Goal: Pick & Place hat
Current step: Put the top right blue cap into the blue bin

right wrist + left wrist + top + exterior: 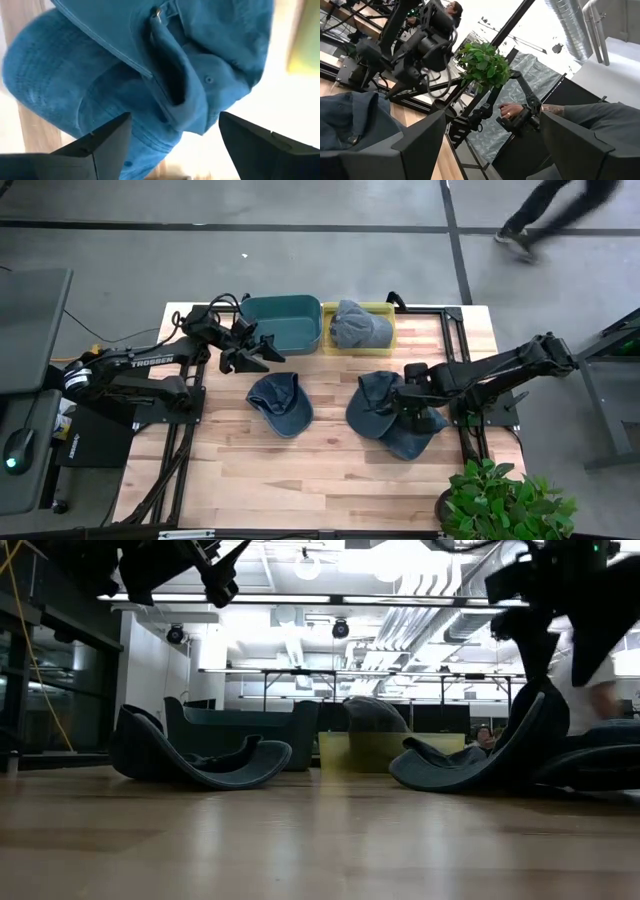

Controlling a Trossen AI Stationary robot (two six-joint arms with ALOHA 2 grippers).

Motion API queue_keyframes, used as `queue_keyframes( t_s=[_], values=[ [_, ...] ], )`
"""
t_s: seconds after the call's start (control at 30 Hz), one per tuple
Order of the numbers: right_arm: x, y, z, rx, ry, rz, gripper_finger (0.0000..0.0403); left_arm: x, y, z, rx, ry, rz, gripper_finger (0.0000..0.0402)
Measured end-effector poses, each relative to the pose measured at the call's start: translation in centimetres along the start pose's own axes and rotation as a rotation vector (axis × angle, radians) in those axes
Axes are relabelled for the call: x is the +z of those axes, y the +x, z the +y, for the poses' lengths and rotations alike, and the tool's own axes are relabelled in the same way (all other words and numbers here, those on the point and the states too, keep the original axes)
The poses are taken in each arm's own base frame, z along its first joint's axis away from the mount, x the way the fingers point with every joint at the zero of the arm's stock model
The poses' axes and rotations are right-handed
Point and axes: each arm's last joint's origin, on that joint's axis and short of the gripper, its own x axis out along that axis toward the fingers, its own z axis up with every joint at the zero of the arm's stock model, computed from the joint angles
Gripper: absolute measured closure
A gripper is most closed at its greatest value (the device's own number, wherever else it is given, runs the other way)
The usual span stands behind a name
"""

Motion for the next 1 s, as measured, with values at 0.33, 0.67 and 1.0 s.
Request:
queue_keyframes(
  t_s=[0.33, 0.67, 1.0],
  values=[
    [0.0, 2.5, 0.3, -0.028, 0.018, -0.063, 0.0108, -0.3, 0.0, 0.4, 0.039, -0.032, 0.003, 0.008],
    [0.2, 2.4, 0.3, -0.046, 0.024, -0.093, 0.0199, -0.6, 0.0, 0.9, 0.1, -0.09, -0.007, 0.008],
    [0.3, 2.4, 0.3, -0.033, 0.019, -0.096, 0.0388, -0.6, -0.1, 1.0, 0.11, -0.097, -0.011, 0.008]
  ],
)
